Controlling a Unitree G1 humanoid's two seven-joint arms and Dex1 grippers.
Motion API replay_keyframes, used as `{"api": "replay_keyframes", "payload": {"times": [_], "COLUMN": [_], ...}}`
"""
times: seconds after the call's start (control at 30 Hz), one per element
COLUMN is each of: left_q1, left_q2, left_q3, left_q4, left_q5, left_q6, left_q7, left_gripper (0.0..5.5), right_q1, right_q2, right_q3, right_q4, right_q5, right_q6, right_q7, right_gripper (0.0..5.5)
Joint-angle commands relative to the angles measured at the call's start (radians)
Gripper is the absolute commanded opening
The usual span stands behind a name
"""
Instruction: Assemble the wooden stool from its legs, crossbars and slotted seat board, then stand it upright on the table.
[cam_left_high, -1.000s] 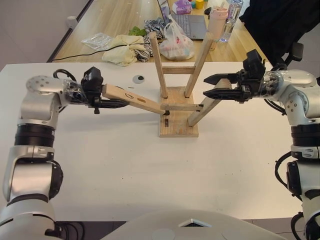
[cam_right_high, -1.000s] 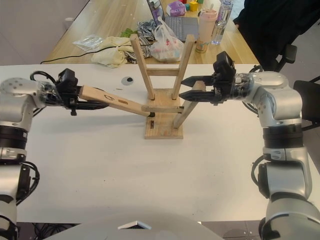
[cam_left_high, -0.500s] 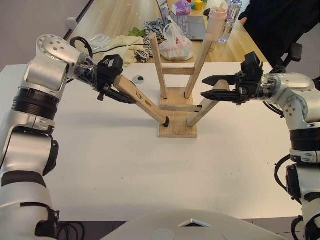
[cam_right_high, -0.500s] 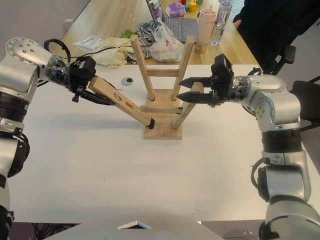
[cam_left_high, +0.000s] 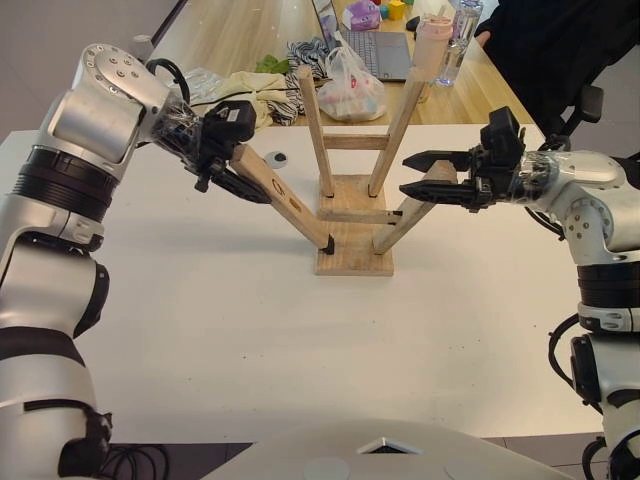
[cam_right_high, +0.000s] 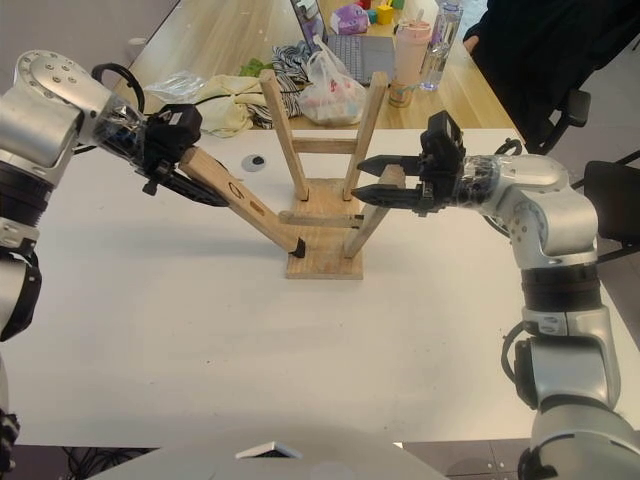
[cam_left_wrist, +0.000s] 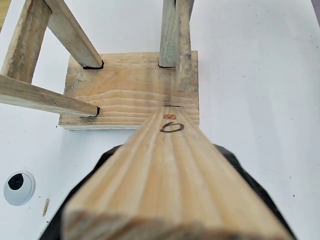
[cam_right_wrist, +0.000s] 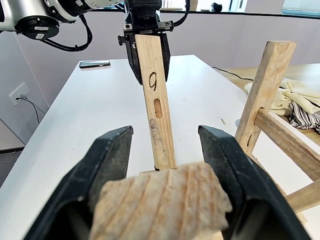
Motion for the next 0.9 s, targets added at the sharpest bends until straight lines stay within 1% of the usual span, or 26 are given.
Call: {"api": "replay_keyframes", "payload": {"times": [0.03,0.13,0.3,0.7,0.9], "left_q1": [-0.019,-0.02,-0.011,0.064,0.094], "left_q2": [0.002,-0.029,-0.076,-0.116,-0.199], "left_q3": [-0.015,-0.008,0.019,0.034,0.025], "left_q4": [-0.024,-0.032,-0.023,-0.193,-0.219], "left_q5": [0.053,0.094,0.137,0.15,0.179], "left_q6": [0.059,0.098,0.113,0.166,0.173], "left_q7": [-0.01,-0.003,0.013,0.005,0.053], "left_gripper": [2.01,2.01,2.01,2.01,2.01], "right_q1": [0.064,0.068,0.072,0.071,0.08], "right_q2": [0.039,0.041,0.044,0.05,0.054], "right_q3": [0.071,0.074,0.078,0.083,0.087], "right_q4": [0.022,0.014,0.008,-0.002,-0.021], "right_q5": [-0.03,-0.029,-0.024,-0.019,-0.012], "right_q6": [0.032,0.031,0.029,0.033,0.039], "right_q7": [0.002,0.0,-0.005,-0.011,-0.02], "right_gripper": [2.19,2.18,2.18,2.17,2.17]}}
